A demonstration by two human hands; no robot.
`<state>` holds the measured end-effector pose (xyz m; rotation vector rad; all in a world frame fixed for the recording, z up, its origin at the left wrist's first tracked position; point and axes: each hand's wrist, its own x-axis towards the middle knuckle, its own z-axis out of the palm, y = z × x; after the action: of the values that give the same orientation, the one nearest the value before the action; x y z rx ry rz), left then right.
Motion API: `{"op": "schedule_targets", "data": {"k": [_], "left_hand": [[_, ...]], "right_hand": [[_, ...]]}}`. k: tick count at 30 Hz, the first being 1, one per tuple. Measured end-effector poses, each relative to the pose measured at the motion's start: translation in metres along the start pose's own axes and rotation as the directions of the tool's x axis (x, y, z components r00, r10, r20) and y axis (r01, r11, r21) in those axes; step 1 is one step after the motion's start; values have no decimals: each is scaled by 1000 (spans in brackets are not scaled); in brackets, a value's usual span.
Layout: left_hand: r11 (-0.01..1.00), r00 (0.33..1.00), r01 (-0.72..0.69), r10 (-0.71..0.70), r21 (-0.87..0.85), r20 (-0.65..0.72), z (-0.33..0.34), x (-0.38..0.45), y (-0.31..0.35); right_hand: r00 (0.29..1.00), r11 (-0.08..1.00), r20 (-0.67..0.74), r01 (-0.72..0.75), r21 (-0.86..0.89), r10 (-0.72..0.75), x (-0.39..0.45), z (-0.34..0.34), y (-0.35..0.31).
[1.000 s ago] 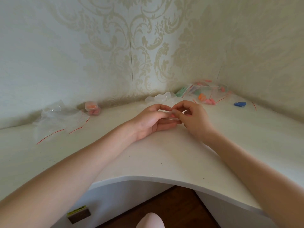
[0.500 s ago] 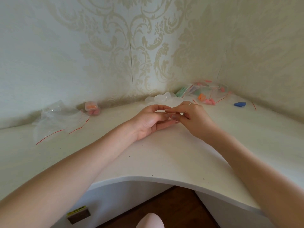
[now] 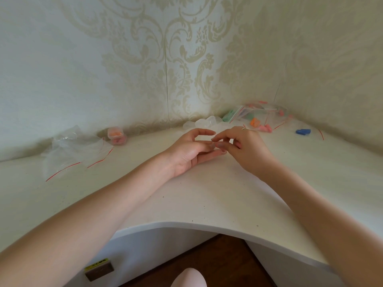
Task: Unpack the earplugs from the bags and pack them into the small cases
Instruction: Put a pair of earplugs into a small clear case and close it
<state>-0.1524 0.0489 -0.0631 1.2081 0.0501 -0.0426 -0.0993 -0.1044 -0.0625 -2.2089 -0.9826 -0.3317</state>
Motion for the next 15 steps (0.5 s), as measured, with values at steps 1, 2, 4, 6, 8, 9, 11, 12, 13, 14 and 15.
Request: {"op": "schedule_targets", "data": {"k": [1,2,4,6,8,9,11,12,13,14,15], "left_hand": [[1000,1000,3,-3,-4,-1,0,0,0],[1000,1000,5,-5,-6,-1,0,0,0],[1000,1000,2,-2,2,3,-1,0,0],[999,1000,-11,10,34,15,-1,0,-1],[997,999,-29,26,77,36,-1,-1,-1],[995,999,-33,29,93,43,-1,-1,-1],[993,998,-33,27,111,50,-1,-2,-1],[993,998,-31,25,113,52,-1,-1,-1],[993,998,-29,23,110,53,-1,-1,-1],[994,998,-28,22,106,55,-1,-1,-1],[994,998,-30,24,107,58,-1,-1,-1]], "right_hand": [[1000,1000,0,6,-7,-6,0,0,0],[1000,1000,2,12,-12,-12,0,-1,0],[1000,1000,11,19,-2,-19,-1,-3,-1],[1000,999,5,-11,52,11,-1,-3,-3],[996,988,-38,-71,139,77,-2,-2,-3],[991,977,-65,-101,189,115,-2,0,-2],[981,956,-92,-144,255,172,-2,2,-2],[978,952,-92,-160,262,189,-2,4,-1],[975,949,-89,-173,264,202,-3,5,-2],[974,947,-86,-182,266,211,-3,6,-3],[972,945,-86,-188,269,218,-3,7,-4]]}}
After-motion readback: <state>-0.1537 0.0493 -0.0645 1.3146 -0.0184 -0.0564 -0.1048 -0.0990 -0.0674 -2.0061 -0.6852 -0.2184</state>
